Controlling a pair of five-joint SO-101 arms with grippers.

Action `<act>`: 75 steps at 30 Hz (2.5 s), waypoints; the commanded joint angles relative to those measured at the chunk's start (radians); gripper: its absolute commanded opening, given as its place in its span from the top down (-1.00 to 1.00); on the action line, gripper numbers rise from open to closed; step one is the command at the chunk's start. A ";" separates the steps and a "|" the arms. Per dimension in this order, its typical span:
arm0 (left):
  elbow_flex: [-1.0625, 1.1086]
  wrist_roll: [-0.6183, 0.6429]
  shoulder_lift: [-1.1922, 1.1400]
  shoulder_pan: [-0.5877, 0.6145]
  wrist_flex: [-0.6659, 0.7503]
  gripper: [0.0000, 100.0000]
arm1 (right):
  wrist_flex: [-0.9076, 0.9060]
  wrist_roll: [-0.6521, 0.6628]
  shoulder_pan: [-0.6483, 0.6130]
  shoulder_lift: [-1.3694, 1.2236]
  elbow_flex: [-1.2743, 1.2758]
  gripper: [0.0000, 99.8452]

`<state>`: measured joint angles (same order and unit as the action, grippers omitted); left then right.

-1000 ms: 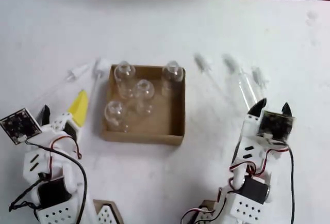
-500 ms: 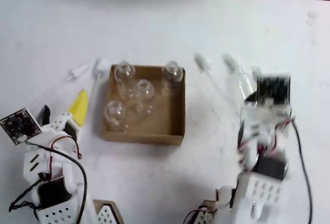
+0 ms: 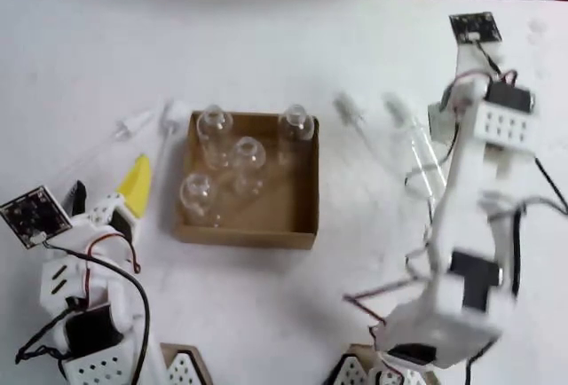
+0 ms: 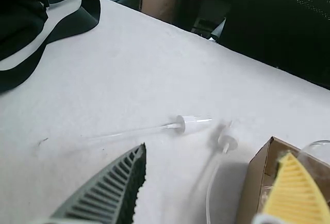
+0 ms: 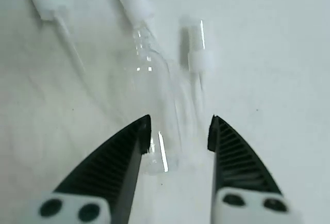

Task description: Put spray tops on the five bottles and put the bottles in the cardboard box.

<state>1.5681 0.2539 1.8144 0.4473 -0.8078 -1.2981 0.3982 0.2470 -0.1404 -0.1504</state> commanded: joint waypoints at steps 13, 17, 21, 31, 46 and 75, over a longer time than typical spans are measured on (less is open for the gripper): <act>-0.006 -0.008 0.008 -0.010 0.029 0.27 | -0.375 0.041 0.012 -0.963 -1.316 0.68; -0.006 -0.008 0.008 -0.012 0.029 0.27 | -0.398 0.078 0.021 -1.082 -1.459 0.68; -0.005 -0.037 0.008 -0.047 0.028 0.27 | -0.392 0.081 0.041 -1.135 -1.490 0.68; -0.005 -0.058 0.008 -0.062 0.023 0.27 | -0.426 0.083 0.059 -1.116 -1.499 0.69; -0.005 -0.061 0.008 -0.056 0.028 0.27 | -0.407 0.081 -0.139 -0.802 -1.122 0.68; -0.006 -0.063 0.008 -0.061 0.029 0.27 | -0.366 0.163 -0.110 -0.929 -1.123 0.94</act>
<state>1.5681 0.2033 1.8144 0.3936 -0.8078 -1.6586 0.5470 0.1258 -1.1193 -1.2674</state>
